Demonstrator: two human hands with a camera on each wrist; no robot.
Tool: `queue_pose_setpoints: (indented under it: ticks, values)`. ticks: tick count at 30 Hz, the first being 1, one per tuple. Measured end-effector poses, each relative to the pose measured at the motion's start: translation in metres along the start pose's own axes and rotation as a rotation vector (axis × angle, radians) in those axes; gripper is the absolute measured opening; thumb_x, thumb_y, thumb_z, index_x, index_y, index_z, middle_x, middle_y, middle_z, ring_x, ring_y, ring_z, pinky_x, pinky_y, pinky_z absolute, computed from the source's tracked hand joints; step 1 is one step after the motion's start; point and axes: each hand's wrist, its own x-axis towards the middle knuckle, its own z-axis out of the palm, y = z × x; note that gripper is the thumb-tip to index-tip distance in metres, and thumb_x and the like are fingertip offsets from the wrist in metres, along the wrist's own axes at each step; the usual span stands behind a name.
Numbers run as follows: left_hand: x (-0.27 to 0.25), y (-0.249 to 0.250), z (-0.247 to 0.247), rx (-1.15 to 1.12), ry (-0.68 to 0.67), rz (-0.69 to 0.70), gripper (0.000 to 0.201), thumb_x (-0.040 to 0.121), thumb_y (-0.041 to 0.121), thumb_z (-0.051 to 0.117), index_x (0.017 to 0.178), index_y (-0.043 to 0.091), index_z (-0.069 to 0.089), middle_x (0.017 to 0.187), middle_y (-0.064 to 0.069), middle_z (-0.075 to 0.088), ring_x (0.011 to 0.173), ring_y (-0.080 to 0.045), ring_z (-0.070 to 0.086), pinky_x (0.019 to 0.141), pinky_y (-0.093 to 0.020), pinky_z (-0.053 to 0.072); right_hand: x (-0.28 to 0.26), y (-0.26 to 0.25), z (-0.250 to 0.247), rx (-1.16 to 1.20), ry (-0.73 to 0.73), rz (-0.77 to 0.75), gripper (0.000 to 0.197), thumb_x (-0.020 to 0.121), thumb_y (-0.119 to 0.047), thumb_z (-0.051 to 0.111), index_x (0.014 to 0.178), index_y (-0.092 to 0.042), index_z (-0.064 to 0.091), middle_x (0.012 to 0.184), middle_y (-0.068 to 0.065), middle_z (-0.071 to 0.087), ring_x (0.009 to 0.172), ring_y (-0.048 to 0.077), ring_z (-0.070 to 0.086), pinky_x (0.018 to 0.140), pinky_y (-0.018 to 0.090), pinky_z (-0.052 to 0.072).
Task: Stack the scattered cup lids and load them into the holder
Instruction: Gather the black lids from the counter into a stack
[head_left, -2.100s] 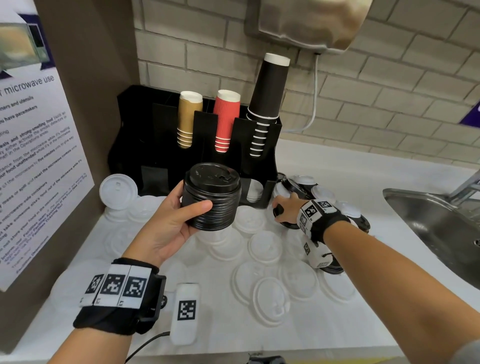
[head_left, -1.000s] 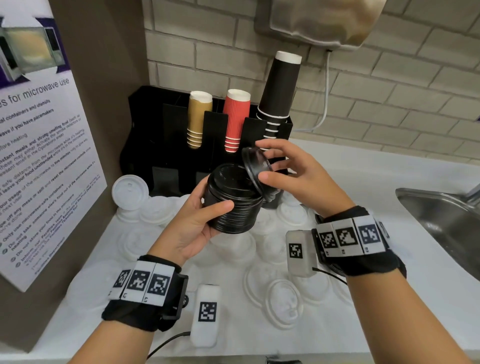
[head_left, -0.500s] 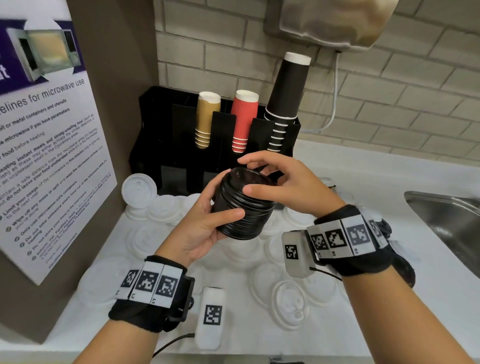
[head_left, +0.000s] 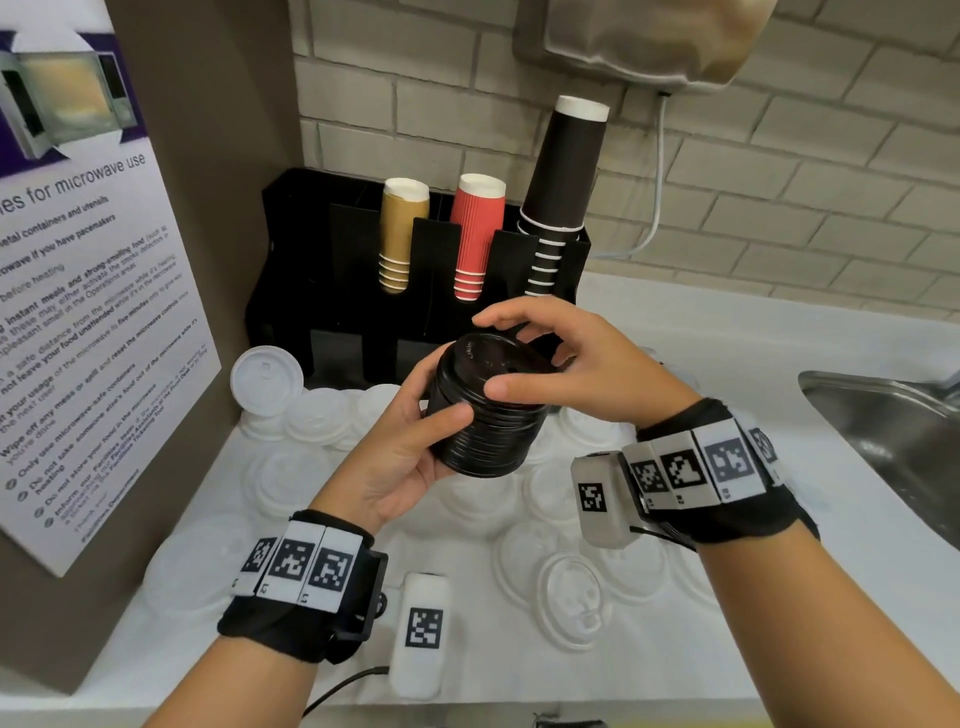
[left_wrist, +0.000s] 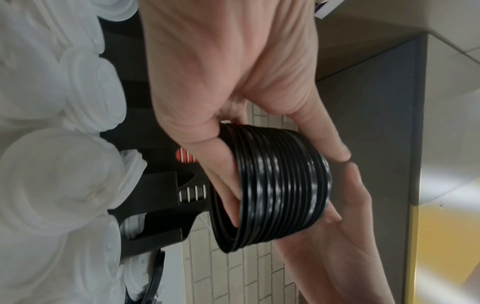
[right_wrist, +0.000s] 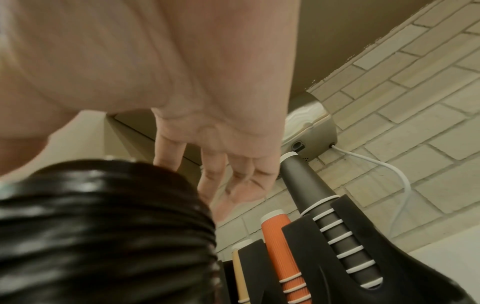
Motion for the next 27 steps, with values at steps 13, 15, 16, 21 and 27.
queue_pose_setpoints:
  ticks: [13,15,16,21,27]
  values:
    - [0.01,-0.014,-0.005,-0.134,0.116,-0.027,0.043,0.077,0.037,0.066,0.118,0.022,0.064,0.118,-0.001,0.07,0.108,-0.019,0.068,0.072,-0.033,0.059,-0.079,0.124,-0.075,-0.706,-0.362,0.915,0.074,0.07,-0.047,0.08,0.134,-0.033,0.046,0.133,0.003,0.046,0.124,0.027,0.047,0.104,0.038,0.039]
    - [0.01,-0.015,-0.003,-0.12,0.119,-0.023,0.047,0.077,0.038,0.066,0.121,0.021,0.062,0.119,-0.002,0.07,0.109,-0.019,0.067,0.073,-0.033,0.059,-0.088,0.135,-0.07,-0.742,-0.377,0.938,0.085,0.064,-0.055,0.08,0.137,-0.038,0.041,0.137,0.0,0.041,0.128,0.027,0.043,0.106,0.041,0.038]
    - [0.01,-0.016,-0.003,-0.116,0.122,-0.025,0.048,0.078,0.038,0.065,0.122,0.02,0.061,0.12,-0.002,0.07,0.11,-0.019,0.067,0.073,-0.033,0.059,-0.091,0.139,-0.068,-0.742,-0.359,0.937,0.085,0.066,-0.058,0.077,0.14,-0.039,0.038,0.139,0.001,0.039,0.129,0.027,0.041,0.108,0.041,0.036]
    - [0.011,-0.018,0.0,-0.109,0.102,-0.037,0.045,0.069,0.041,0.073,0.111,0.025,0.069,0.117,-0.001,0.071,0.108,-0.019,0.068,0.072,-0.033,0.059,-0.091,0.153,-0.059,-0.703,-0.341,0.91,0.065,0.078,-0.05,0.071,0.135,-0.034,0.045,0.134,0.007,0.042,0.123,0.029,0.045,0.099,0.036,0.04]
    - [0.012,-0.016,0.004,-0.092,0.09,-0.034,0.045,0.064,0.043,0.076,0.106,0.029,0.072,0.115,0.0,0.072,0.105,-0.018,0.069,0.07,-0.033,0.059,-0.075,0.146,-0.059,-0.547,-0.149,0.707,0.059,0.077,-0.044,0.075,0.128,-0.033,0.048,0.119,0.005,0.046,0.102,0.022,0.052,0.09,0.029,0.041]
